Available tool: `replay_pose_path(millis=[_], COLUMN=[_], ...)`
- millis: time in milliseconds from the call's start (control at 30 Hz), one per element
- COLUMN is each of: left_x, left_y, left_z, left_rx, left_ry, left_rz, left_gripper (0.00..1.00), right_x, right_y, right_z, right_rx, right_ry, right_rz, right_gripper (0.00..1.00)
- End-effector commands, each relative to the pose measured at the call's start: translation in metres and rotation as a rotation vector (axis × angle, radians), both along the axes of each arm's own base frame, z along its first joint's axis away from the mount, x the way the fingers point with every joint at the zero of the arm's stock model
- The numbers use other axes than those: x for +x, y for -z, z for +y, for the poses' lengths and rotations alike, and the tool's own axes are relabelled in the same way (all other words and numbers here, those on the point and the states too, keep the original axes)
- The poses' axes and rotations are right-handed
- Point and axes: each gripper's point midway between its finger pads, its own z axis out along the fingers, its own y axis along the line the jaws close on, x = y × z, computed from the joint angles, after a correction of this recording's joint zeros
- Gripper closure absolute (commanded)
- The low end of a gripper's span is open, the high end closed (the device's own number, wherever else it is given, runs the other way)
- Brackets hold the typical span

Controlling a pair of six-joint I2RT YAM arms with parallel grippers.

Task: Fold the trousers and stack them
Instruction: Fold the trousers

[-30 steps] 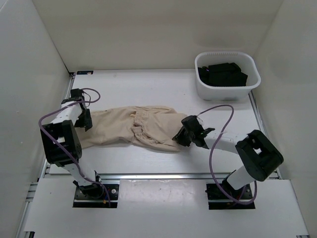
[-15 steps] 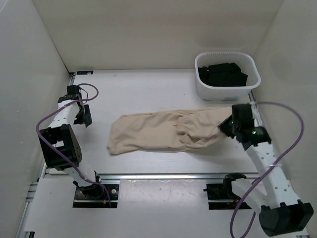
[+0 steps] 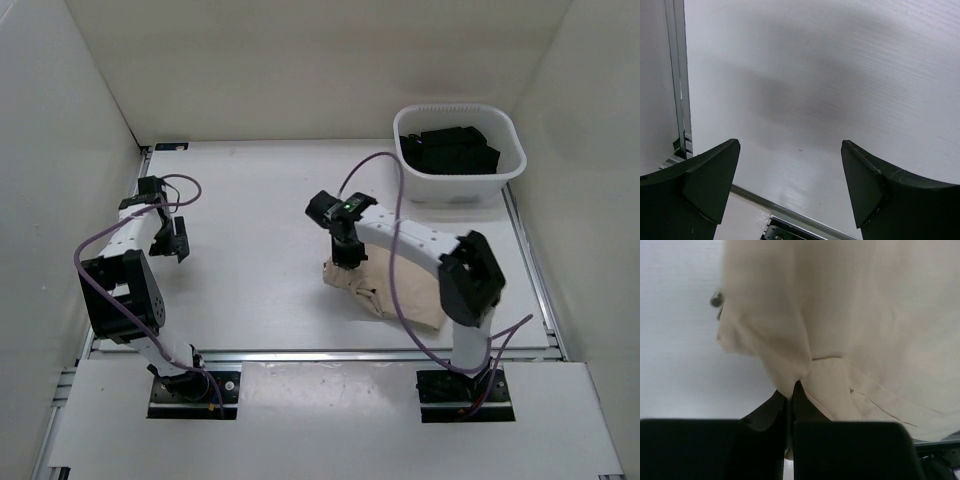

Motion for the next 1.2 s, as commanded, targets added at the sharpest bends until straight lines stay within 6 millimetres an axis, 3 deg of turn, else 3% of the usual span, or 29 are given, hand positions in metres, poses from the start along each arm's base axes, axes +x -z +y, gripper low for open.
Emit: replay_pose_path(millis=[0,100,167,267,367,400,433,467,500,533,567,633,667,700,733,800,833,900,933,1000,1033,1067,1167], left_x=[0.001,-0.001,-0.001,-0.001,-0.001,-0.001,-0.001,-0.001,0.0,0.001,0.0,0.012,0.017,0.018,0.033,0.045,0.055,0.062,0.059,0.065,0.061,0.066,0.074], left_y=[-0.012,-0.009,-0.009,-0.009,-0.009,-0.009,-0.009,-0.009,-0.011,-0.011,-0.012,-0.023,-0.029,-0.034,-0.054,-0.07,-0.083,-0.089,-0.079,-0.078,-0.061,-0.059,-0.032], left_z=[-0.003,-0.005,-0.005,-0.005,-0.005,-0.005,-0.005,-0.005,-0.007,-0.01,-0.013,-0.034,-0.046,-0.07,-0.096,-0.134,-0.175,-0.218,-0.254,-0.285,-0.307,-0.316,-0.336], left_rx=[-0.012,-0.024,-0.024,-0.024,-0.024,-0.024,-0.024,-0.024,-0.032,-0.049,-0.068,-0.162,-0.209,-0.268,-0.355,-0.442,-0.518,-0.584,-0.646,-0.666,-0.684,-0.676,-0.68], left_ry=[-0.001,0.002,0.002,0.002,0.002,0.002,0.002,0.002,0.005,0.011,0.017,0.065,0.095,0.154,0.226,0.332,0.443,0.553,0.632,0.704,0.742,0.762,0.783], left_rz=[-0.054,-0.047,-0.047,-0.047,-0.047,-0.047,-0.047,-0.047,-0.058,-0.062,-0.057,-0.103,-0.117,-0.107,-0.163,-0.185,-0.195,-0.185,-0.13,-0.114,-0.051,-0.05,0.007], left_gripper=[0.06,0.06,0.06,0.06,0.06,0.06,0.06,0.06,0.06,0.06,0.05,0.05,0.05,0.04,0.04,0.02,0.0,0.0,0.0,0.0,0.0,0.0,0.0], right_x=[0.004,0.014,0.024,0.034,0.044,0.049,0.041,0.04,0.036,0.023,0.029,0.02,0.014,0.001,-0.007,-0.015,-0.031,-0.03,-0.033,-0.029,-0.027,-0.014,-0.005], right_y=[0.008,0.022,0.02,0.021,0.013,0.007,0.001,-0.003,-0.013,-0.018,-0.042,-0.054,-0.084,-0.048,-0.062,-0.042,-0.024,-0.009,-0.008,0.011,0.016,0.015,0.032], right_z=[0.007,0.039,0.055,0.075,0.089,0.098,0.115,0.119,0.125,0.118,0.095,0.063,0.037,-0.005,-0.031,-0.08,-0.107,-0.141,-0.154,-0.183,-0.19,-0.18,-0.203], right_rx=[-0.017,0.04,0.086,0.156,0.207,0.241,0.303,0.312,0.322,0.266,0.208,0.182,0.248,0.203,0.26,0.261,0.257,0.261,0.284,0.277,0.27,0.364,0.35], right_ry=[0.051,0.055,0.067,0.07,0.049,0.019,-0.052,-0.14,-0.183,-0.204,-0.152,-0.053,0.028,0.196,0.292,0.505,0.56,0.668,0.712,0.793,0.774,0.739,0.783], right_rz=[0.051,0.044,0.024,0.01,-0.02,-0.038,-0.007,-0.006,-0.025,-0.032,-0.146,-0.217,-0.276,-0.22,-0.257,-0.259,-0.258,-0.273,-0.279,-0.277,-0.271,-0.273,-0.221], right_gripper=[1.0,1.0,0.97,0.84,0.77,0.68,0.52,0.28,0.22,0.18,0.1,0.08,0.08,0.08,0.1,0.13,0.13,0.13,0.13,0.1,0.09,0.08,0.07])
